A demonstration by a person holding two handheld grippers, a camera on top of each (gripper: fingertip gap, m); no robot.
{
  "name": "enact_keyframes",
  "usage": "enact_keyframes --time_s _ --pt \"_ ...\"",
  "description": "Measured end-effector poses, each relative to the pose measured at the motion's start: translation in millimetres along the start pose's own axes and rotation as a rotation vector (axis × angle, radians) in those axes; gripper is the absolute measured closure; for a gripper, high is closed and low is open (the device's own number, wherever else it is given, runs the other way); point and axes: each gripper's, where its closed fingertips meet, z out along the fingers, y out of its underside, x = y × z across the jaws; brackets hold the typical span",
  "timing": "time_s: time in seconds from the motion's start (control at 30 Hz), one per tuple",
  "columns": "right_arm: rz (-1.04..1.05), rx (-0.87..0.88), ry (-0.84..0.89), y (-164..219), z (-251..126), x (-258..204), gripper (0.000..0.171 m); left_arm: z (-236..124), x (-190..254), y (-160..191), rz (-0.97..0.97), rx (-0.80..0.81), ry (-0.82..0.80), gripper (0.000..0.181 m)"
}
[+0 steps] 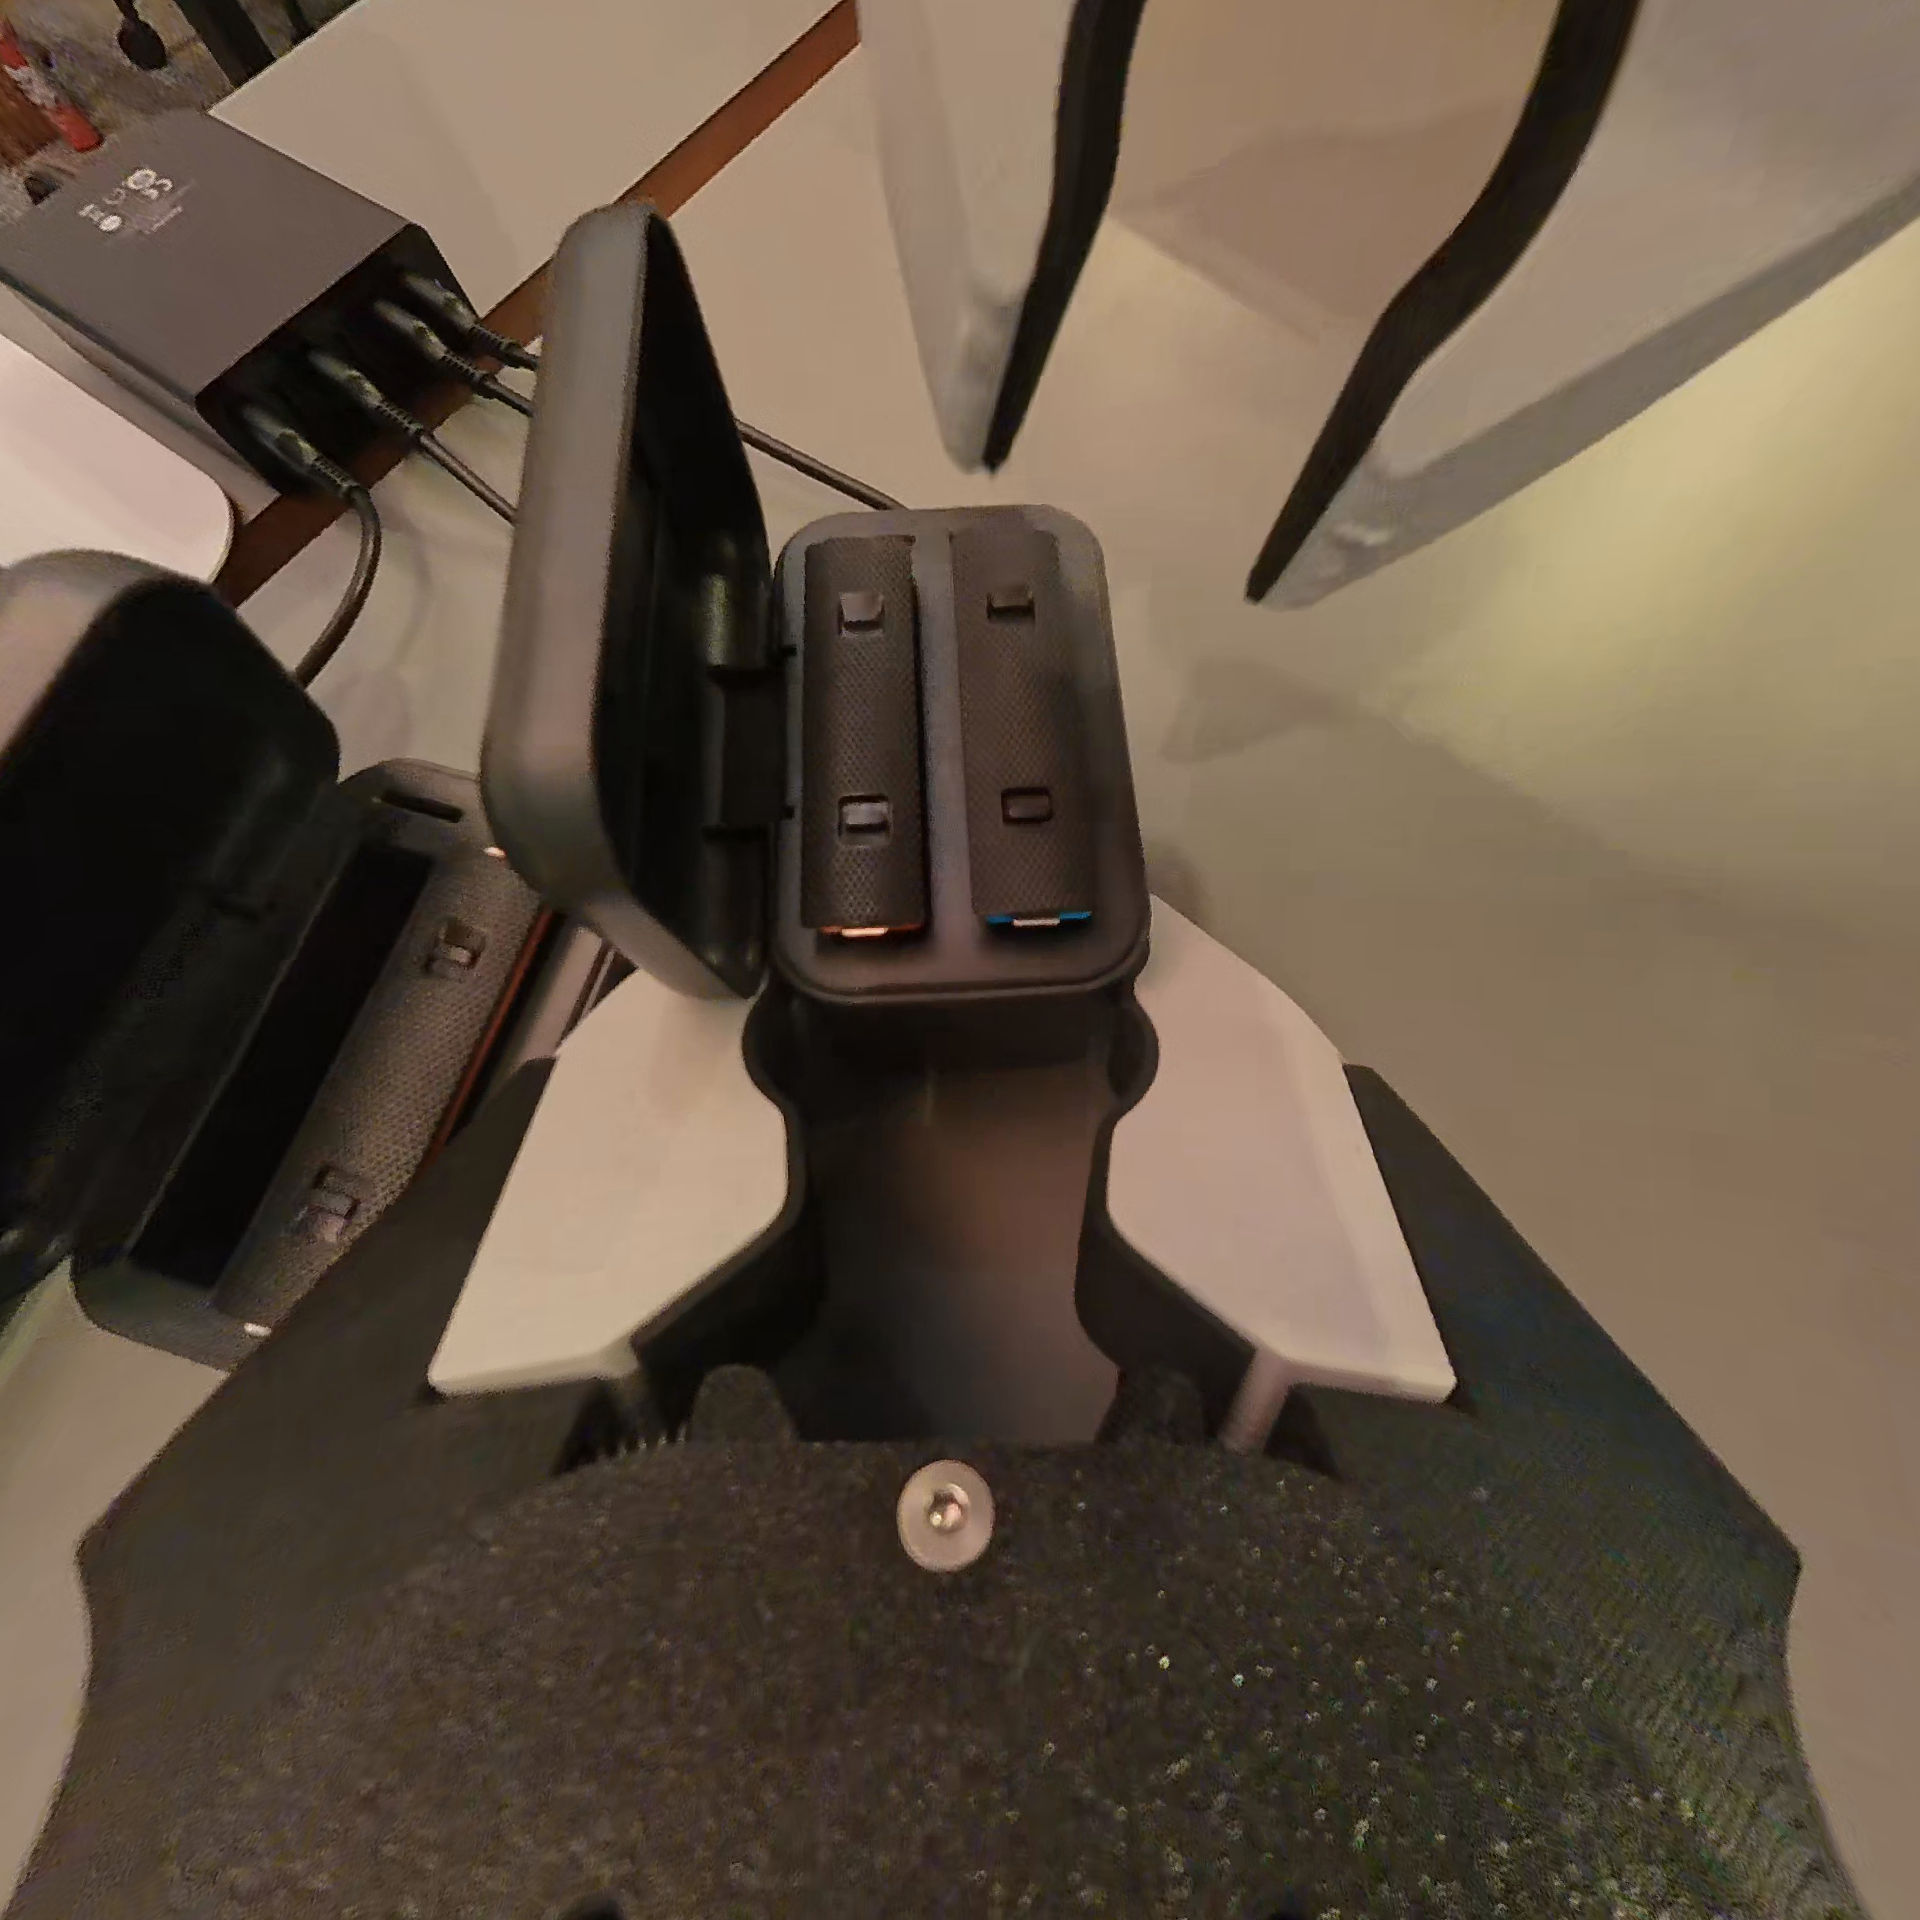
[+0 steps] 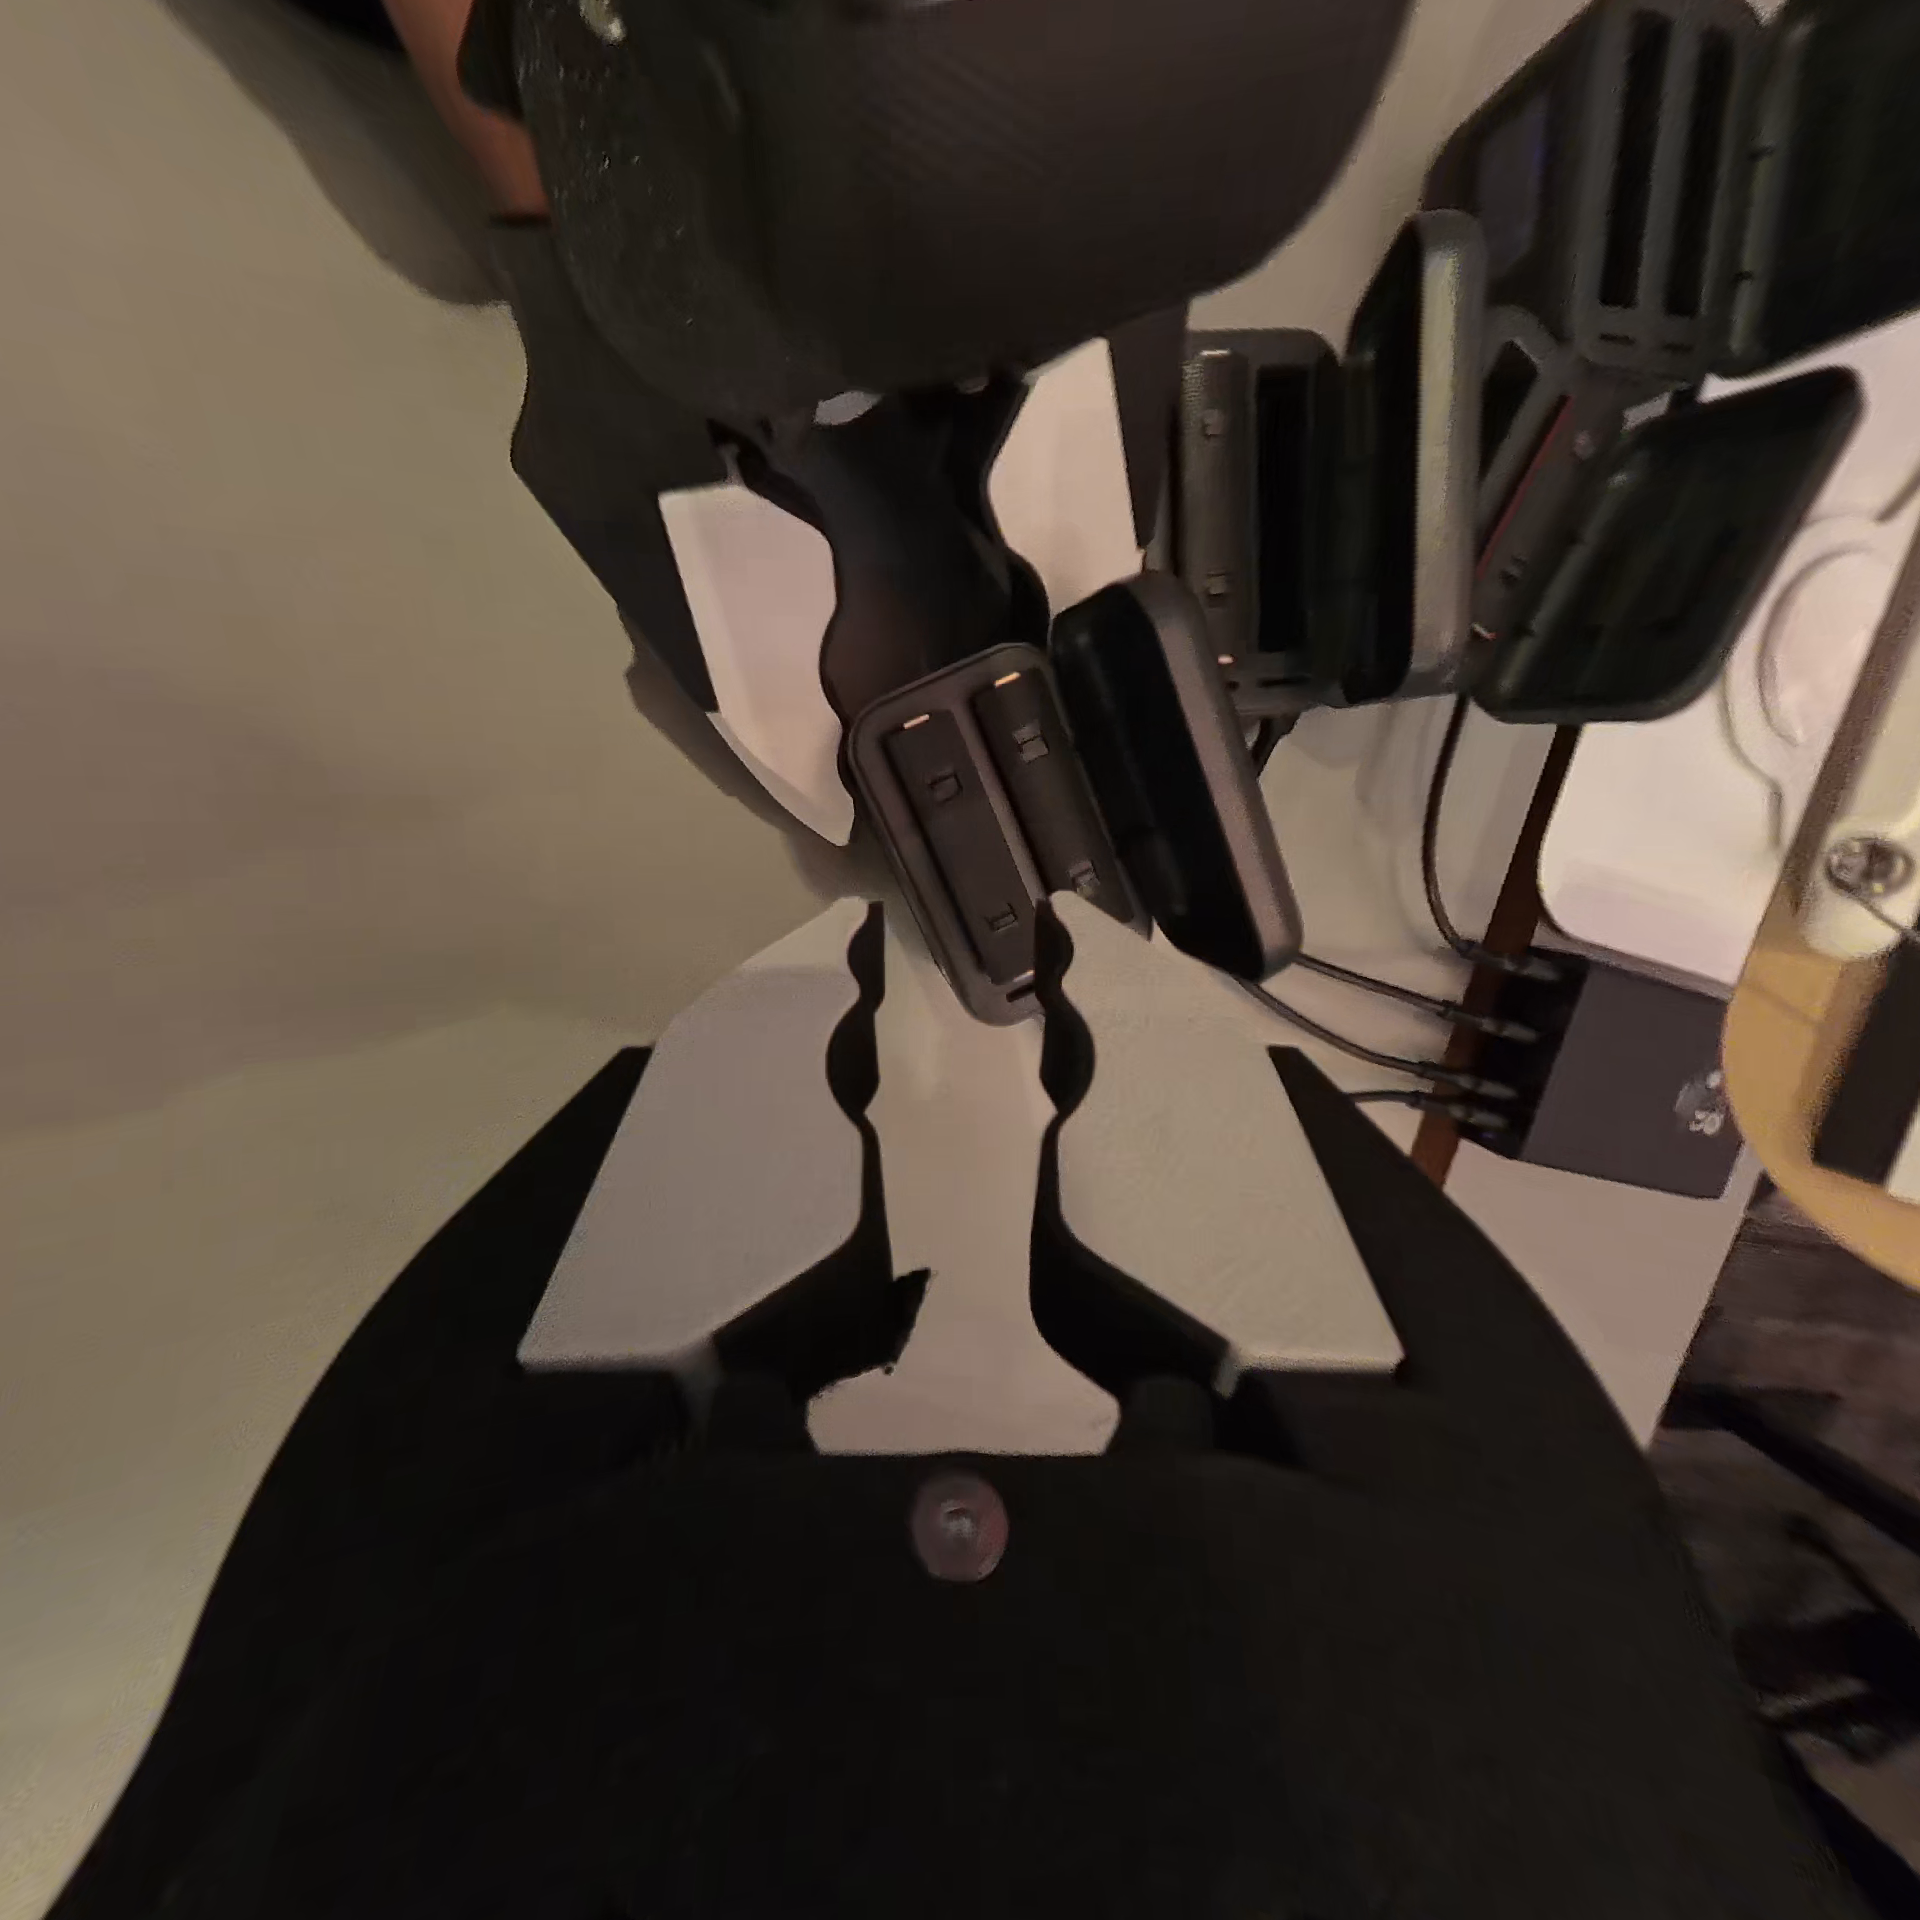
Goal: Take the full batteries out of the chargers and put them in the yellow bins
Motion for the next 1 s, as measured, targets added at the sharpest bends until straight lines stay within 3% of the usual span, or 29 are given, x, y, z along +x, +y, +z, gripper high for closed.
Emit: enact_keyframes --time_s 0.3,0.6,1.0 --pt "-0.204 -0.156 -0.042 2.7 25.7 -0.1 0.148 -0.1 0.0 0.0 0.014 0.002 0.03 0.123" --pt "-0.328 -0.234 -0.146 2.2 28.0 1.5 0.15 -0.9 -1.1 1.1 0.019 0.002 0.077 0.123" --pt "-0.329 -0.213 -0.157 -0.4 27.2 4.6 0.158 -2.0 -2.1 2.3 0.032 0.001 0.087 0.123"
